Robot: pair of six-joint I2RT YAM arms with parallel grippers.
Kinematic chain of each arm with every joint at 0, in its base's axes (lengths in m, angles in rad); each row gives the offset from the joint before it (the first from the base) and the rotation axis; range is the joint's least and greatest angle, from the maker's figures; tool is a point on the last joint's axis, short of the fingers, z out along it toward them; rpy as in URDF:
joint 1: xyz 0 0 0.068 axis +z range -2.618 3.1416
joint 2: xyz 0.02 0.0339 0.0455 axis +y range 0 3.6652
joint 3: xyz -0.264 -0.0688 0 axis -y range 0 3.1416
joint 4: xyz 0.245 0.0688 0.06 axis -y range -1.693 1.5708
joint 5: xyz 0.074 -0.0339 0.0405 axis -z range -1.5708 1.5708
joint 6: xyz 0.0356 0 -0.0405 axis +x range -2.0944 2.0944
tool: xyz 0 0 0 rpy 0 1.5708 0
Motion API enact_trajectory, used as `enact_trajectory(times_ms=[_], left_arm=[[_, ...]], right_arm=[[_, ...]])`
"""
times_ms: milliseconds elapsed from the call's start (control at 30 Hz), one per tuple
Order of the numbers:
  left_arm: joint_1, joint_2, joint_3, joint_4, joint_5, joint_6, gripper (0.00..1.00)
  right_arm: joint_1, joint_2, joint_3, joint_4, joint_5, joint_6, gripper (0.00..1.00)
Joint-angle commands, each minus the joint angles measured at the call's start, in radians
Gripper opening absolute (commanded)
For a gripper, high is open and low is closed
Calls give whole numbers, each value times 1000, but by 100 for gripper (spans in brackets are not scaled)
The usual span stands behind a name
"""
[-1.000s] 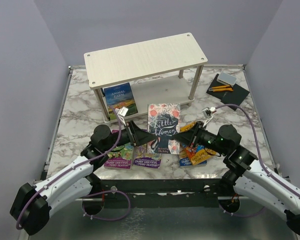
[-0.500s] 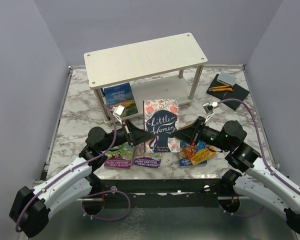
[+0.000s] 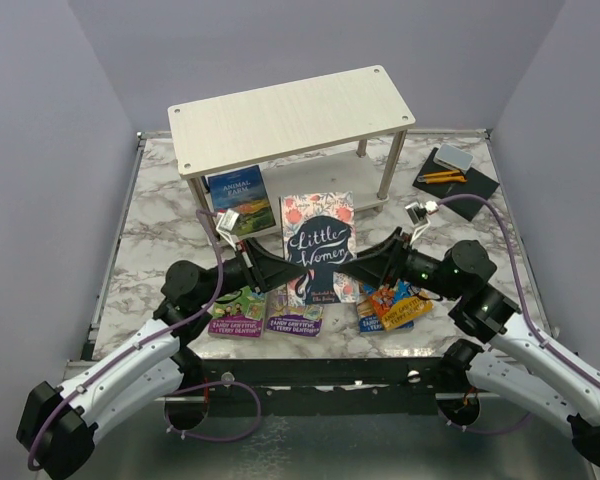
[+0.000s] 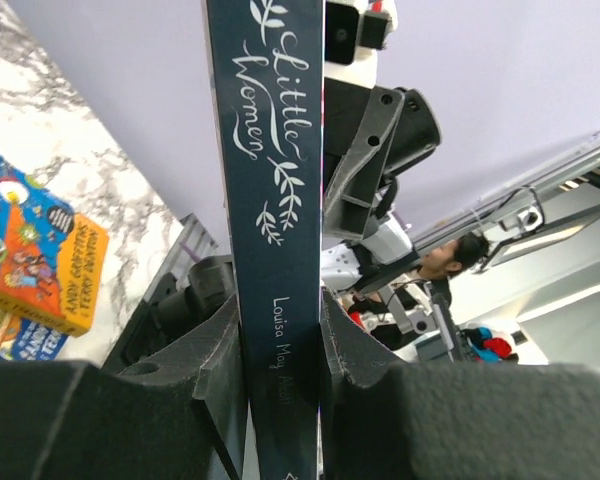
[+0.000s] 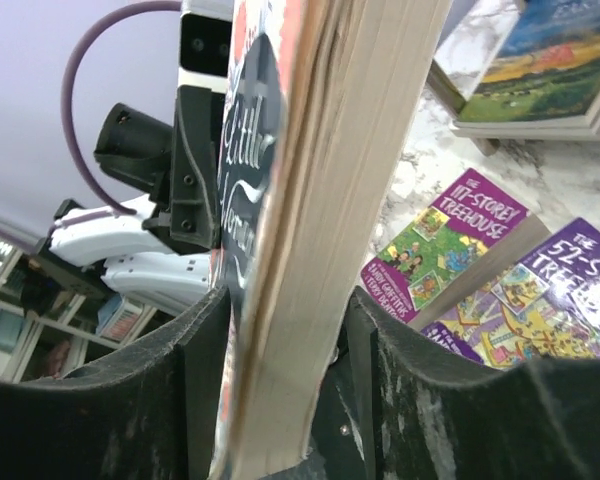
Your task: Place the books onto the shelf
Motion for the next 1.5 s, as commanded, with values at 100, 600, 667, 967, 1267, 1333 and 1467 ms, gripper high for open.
enact_trajectory(times_ms=[100,600,667,967,1267,1333,1467], left_arm=[[-7,-34,62,197,-73,-13,0],[-7,-22,80,178,-149,51,0],[-6,-21,78,171,-152,55,0],[-6,-28,80,131,-187,82,0],[-6,-131,234,-391,-382,450,80],[-6,-156,294,-529,-451,554,96],[-6,-204,383,-749,-617,700,99]], right_arm=[[8,27,-65,208,-157,86,58],[12,30,-78,315,-167,161,50],[13,27,-69,300,-143,151,47],[13,40,6,221,-47,79,1],[13,149,249,63,70,-68,1],[11,206,332,28,74,-103,1],[11,336,493,-17,55,-163,0]])
